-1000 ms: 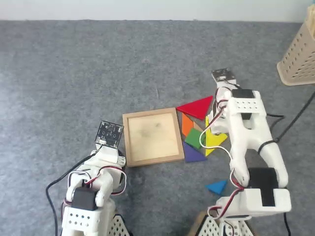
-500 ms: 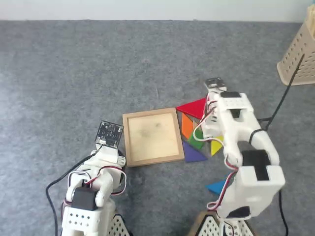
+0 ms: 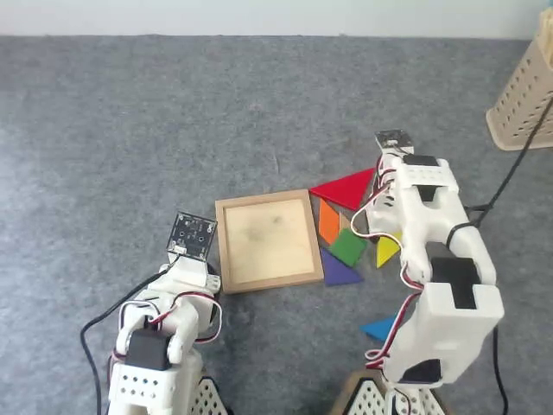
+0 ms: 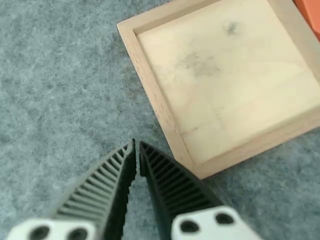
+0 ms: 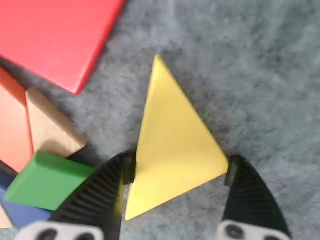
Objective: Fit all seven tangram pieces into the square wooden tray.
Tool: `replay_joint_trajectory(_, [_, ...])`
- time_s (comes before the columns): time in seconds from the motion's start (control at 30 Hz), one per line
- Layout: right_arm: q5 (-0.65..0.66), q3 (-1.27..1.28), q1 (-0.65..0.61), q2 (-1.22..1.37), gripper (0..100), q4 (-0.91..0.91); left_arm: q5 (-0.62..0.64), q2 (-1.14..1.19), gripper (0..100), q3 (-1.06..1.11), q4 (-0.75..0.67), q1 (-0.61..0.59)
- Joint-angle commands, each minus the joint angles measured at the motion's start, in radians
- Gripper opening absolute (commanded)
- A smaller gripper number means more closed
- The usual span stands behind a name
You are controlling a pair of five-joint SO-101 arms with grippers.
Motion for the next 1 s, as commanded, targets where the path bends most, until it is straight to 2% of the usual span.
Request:
replay_joint_trajectory(0.0, [0.015,-0.028,0.025,-0.068,17.3,0.025,0.008,-0.021,1,-0.019,0.006,0.008])
replay_joint_trajectory(0.33, [0.012,0.087,0.004,-0.338,17.3,0.050,0.008,-0.021,1,-0.019,0.006,0.008])
replay_joint_trajectory(0.43, [0.002,0.095,-0.087,-0.390,17.3,0.056,0.008,-0.021,1,-0.019,0.006,0.008])
replay_joint_trajectory(0.53, [-0.052,0.057,-0.240,-0.398,17.3,0.058,0.008,-0.021,1,-0.019,0.006,0.008])
replay_joint_trajectory(0.7, [-0.133,-0.087,-0.466,-0.294,17.3,0.058,0.008,-0.021,1,-0.019,0.006,0.008])
replay_joint_trajectory(0.83, [-0.226,-0.189,-0.576,-0.168,17.3,0.058,0.008,-0.021,1,-0.019,0.006,0.008])
replay_joint_trajectory(0.97, [-0.273,-0.242,-0.624,-0.085,17.3,0.058,0.008,-0.021,1,-0.019,0.006,0.008])
